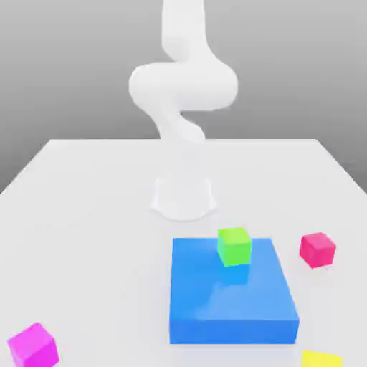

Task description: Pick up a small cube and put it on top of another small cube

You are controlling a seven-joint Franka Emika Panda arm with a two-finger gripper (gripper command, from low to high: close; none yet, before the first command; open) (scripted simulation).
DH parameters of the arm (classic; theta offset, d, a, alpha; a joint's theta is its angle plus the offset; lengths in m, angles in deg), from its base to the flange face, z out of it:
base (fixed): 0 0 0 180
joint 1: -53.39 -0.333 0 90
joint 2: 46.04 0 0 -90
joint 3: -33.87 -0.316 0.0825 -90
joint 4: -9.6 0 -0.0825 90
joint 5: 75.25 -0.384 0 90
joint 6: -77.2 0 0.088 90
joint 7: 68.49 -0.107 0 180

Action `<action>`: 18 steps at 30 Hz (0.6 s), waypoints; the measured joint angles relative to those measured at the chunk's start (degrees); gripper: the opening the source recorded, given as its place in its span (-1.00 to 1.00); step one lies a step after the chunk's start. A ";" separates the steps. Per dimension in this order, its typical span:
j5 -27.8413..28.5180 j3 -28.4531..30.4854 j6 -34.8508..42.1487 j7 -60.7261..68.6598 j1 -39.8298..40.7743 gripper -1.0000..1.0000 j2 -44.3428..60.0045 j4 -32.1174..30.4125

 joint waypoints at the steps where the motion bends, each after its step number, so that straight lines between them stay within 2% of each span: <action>1: -0.34 -0.13 -1.20 2.34 -1.90 0.00 1.84 -1.14; 10: -2.94 -2.67 -11.19 21.72 -17.01 0.00 17.21 -10.66; 18: -3.77 -7.45 -20.02 37.70 -28.26 0.00 30.69 -19.04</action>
